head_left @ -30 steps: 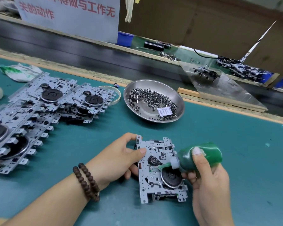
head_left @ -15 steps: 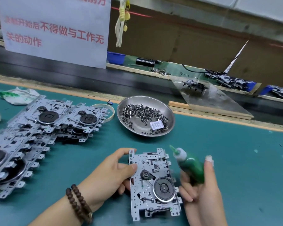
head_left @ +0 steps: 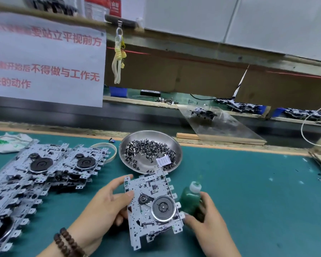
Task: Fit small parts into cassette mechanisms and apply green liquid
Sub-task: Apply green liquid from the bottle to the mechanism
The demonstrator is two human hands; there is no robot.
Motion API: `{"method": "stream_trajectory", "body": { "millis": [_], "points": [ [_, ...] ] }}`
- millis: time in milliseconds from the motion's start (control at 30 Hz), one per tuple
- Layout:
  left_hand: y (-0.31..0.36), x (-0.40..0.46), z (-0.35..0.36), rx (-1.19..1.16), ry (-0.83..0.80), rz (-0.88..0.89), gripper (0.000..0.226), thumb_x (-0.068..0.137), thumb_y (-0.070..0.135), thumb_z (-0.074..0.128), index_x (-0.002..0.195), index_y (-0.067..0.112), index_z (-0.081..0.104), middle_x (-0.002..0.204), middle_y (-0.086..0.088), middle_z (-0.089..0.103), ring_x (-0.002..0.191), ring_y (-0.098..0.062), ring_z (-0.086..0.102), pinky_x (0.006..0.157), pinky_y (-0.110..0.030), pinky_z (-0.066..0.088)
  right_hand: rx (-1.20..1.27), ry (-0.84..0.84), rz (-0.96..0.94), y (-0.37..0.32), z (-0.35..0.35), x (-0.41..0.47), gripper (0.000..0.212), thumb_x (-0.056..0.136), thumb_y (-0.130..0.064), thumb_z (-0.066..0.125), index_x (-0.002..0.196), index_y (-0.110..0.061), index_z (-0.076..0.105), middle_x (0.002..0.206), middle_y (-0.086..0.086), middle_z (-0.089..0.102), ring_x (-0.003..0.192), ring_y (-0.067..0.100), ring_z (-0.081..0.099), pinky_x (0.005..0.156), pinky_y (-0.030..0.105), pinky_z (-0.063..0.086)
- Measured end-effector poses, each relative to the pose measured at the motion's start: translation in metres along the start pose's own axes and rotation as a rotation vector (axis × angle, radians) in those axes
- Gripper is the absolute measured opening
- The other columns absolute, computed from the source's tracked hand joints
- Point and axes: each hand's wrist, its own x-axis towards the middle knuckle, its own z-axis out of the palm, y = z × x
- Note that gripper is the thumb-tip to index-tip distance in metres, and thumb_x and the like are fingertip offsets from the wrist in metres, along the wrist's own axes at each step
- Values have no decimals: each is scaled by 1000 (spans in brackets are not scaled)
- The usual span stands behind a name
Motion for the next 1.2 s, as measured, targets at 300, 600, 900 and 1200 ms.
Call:
{"method": "stream_trajectory", "body": {
  "millis": [300, 600, 900, 1200],
  "points": [
    [31, -5, -11, -39, -22, 166, 49, 68, 30, 71, 116, 33, 62, 57, 1, 46, 44, -3, 39, 36, -15, 33, -130, 75, -134, -8, -7, -20, 53, 80, -11, 69, 108, -47, 42, 107, -24, 55, 94, -6, 47, 84, 14, 37],
    [90, 25, 73, -3, -211, 231, 31, 75, 21, 63, 105, 28, 65, 69, -7, 57, 42, -3, 43, 36, -13, 33, 536, 87, -168, -85, -63, -30, 33, 66, -50, 75, 88, -24, 75, 75, -2, 63, 48, 12, 58, 39, 24, 47],
    [97, 119, 150, 254, -314, 52, 13, 95, 16, 48, 87, 18, 57, 55, 9, 59, 37, 0, 48, 38, -13, 35, 746, 117, 105, -51, -105, 47, 9, 91, 1, 50, 91, -5, 57, 48, 5, 54, 41, 12, 56, 39, 20, 48],
    [69, 214, 187, 342, -287, -10, 47, 87, 6, 61, 130, 8, 43, 90, -1, 55, 74, -10, 57, 61, -16, 51, 681, 264, 158, -18, -122, 163, 6, 92, 1, 51, 86, 0, 52, 66, 11, 54, 54, 15, 58, 45, 19, 52]
  ]
}}
